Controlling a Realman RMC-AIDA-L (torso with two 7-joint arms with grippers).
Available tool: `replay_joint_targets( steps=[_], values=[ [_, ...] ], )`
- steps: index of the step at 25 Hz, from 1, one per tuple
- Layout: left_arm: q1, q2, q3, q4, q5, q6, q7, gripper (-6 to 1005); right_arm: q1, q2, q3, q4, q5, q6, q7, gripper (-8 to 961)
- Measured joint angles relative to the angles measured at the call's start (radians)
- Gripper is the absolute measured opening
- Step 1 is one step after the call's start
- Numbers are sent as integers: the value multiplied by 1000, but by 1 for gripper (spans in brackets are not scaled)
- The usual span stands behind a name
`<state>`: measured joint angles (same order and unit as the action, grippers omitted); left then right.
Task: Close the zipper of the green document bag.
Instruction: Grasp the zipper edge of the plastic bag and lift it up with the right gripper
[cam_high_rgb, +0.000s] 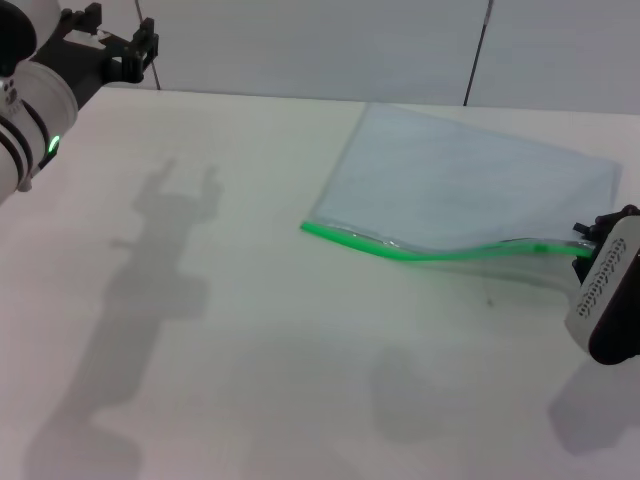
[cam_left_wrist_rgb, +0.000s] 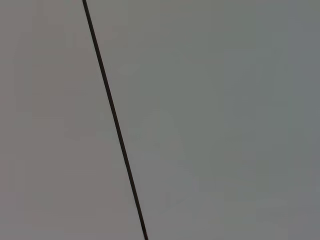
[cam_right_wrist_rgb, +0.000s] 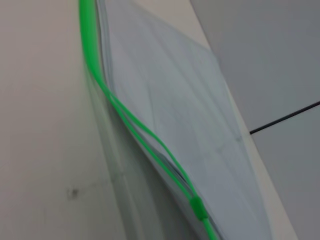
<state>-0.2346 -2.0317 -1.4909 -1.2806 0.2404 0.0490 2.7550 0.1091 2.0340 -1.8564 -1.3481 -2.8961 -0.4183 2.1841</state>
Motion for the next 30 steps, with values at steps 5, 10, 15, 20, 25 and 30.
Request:
replay_joint_targets(
  steps=[5, 10, 15, 20, 25, 30],
  values=[
    [8, 0, 28, -22, 1, 0, 0, 603, -31, -1, -10, -83, 0, -39, 6, 146],
    [25, 11, 118, -100, 1, 7, 3, 604, -75, -4, -3, -219, 0, -114, 6, 115],
    [-11, 51, 275, -176, 18, 91, 12, 604, -84, -5, -3, -263, 0, -148, 6, 77],
    [-98, 107, 433, -181, 36, 112, 16, 604, -78, -4, -5, -269, 1, -159, 10, 51],
    [-166, 144, 555, -144, 76, 101, 24, 603, -76, -5, -10, -282, 4, -159, 19, 47],
    [-191, 147, 597, -90, 123, 16, 24, 603, -79, -4, -20, -301, 9, -163, 22, 49]
  ],
)
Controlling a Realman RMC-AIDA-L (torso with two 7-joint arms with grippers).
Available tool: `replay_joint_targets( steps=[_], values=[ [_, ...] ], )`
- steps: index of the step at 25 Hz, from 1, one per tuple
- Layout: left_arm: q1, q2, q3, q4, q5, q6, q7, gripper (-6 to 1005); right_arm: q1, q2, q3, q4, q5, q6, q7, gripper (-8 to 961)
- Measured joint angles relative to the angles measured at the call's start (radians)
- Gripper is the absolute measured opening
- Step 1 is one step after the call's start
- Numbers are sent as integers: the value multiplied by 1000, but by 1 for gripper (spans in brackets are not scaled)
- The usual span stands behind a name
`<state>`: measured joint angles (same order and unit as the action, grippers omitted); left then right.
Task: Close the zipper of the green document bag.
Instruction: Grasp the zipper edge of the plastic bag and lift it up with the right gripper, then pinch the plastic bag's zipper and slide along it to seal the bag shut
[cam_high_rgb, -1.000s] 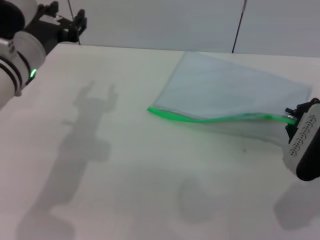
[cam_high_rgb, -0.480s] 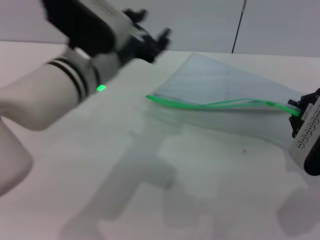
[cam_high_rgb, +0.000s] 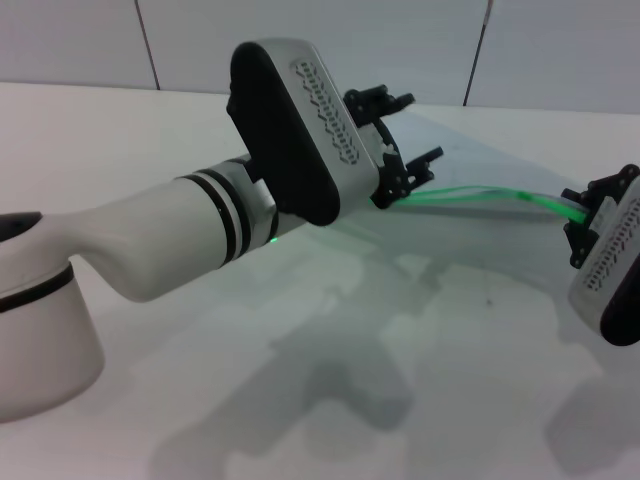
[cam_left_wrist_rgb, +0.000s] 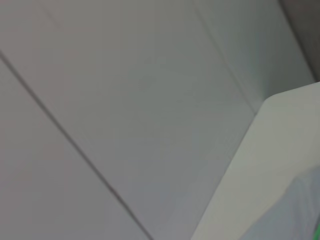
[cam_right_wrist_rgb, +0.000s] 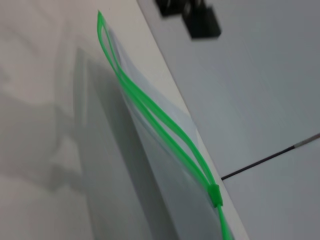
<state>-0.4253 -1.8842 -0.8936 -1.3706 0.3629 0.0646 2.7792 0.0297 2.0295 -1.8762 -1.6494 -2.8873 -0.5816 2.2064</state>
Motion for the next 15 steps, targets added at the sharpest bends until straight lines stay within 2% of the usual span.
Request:
replay_joint_targets(
  steps=[5, 11, 15],
  values=[
    [-8, -3, 6, 37, 23, -76, 0, 603, -3, 0, -5, -22, 2, -12, 8, 50],
    [-28, -4, 41, 43, 77, -92, 0, 604, -3, -2, -6, -37, 2, -28, 12, 51],
    [-40, -18, 51, 59, 116, -92, 1, 593, -2, -2, -6, -42, 2, -32, 12, 52]
  ],
)
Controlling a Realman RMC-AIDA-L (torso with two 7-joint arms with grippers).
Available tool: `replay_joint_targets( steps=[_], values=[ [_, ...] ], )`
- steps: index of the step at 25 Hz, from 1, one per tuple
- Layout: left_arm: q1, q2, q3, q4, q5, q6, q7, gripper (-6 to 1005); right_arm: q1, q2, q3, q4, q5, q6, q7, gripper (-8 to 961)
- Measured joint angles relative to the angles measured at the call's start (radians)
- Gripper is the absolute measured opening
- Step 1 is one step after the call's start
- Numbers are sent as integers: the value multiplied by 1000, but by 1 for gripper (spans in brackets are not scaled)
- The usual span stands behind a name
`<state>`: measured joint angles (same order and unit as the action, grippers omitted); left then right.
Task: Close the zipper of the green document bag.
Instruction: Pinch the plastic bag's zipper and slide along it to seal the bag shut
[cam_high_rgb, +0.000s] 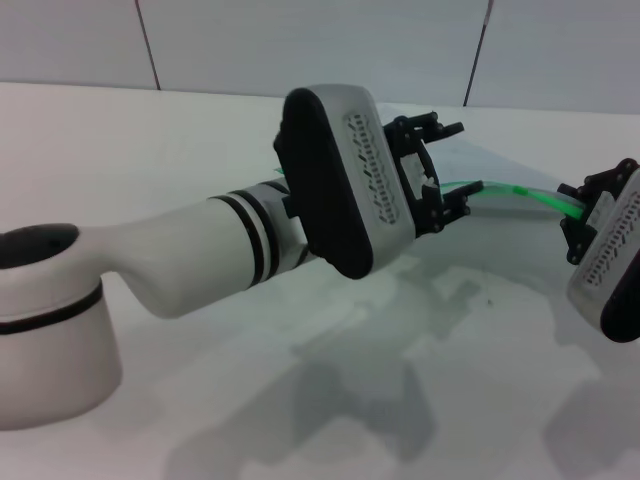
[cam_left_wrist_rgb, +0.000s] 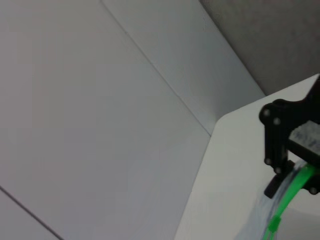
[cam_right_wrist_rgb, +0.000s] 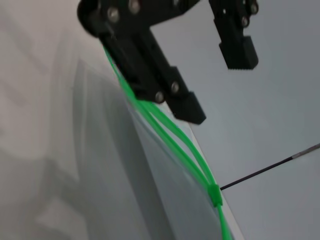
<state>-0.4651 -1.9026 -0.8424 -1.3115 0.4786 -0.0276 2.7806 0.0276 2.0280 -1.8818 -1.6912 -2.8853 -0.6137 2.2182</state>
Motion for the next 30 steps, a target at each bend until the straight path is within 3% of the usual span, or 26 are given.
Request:
replay_joint_targets(
  steps=[6, 30],
  values=[
    [5, -28, 2, 18, 66, 0, -1, 577, 0, 2, 0, -1, 0, -1, 0, 54],
    [-18, -38, 3, 71, 84, -49, -2, 513, -7, 1, -32, -41, 0, -5, 0, 60]
  ],
)
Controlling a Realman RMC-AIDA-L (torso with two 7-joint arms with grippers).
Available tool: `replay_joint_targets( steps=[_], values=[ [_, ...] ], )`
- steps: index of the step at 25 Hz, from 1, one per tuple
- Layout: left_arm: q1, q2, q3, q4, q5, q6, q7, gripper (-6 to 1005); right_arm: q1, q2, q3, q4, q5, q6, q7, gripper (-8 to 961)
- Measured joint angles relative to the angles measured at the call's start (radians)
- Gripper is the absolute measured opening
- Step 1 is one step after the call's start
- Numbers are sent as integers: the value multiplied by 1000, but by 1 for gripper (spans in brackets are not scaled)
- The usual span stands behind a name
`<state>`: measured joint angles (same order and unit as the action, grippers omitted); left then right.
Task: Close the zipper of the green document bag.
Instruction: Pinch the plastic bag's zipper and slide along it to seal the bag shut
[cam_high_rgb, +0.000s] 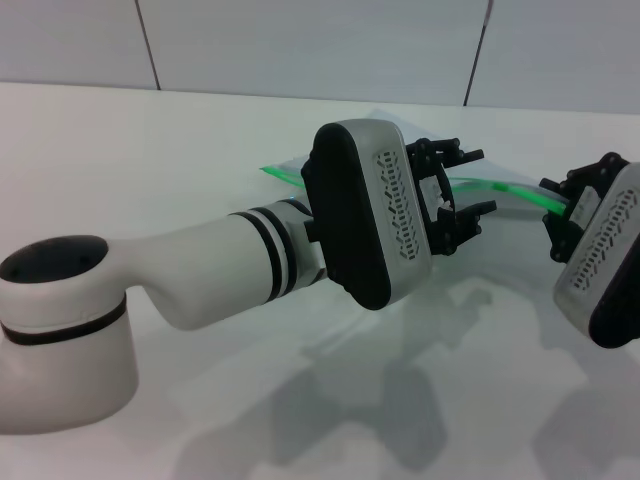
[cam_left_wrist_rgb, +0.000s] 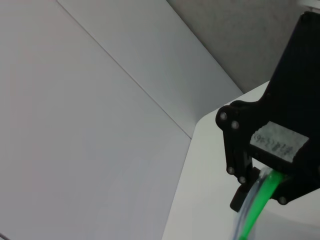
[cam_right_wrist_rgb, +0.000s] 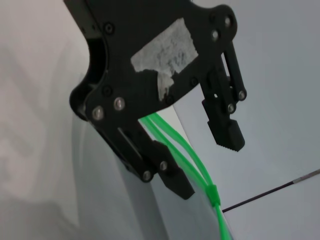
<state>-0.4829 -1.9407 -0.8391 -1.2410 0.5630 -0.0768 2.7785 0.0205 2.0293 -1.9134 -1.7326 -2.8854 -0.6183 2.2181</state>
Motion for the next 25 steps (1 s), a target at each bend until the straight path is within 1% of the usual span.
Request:
replay_joint_targets(
  steps=[12, 19, 25],
  values=[
    [-11, -12, -4, 15, 0, 0, 0, 508, -1, 0, -5, 0, -4, 0, 0, 63],
    [-13, -14, -3, 16, 0, 0, 0, 465, -1, 0, -10, -1, -3, 0, 0, 64],
    [-13, -20, -3, 16, 0, 2, 1, 428, 0, 0, -12, -1, -4, 0, 0, 66]
  ],
)
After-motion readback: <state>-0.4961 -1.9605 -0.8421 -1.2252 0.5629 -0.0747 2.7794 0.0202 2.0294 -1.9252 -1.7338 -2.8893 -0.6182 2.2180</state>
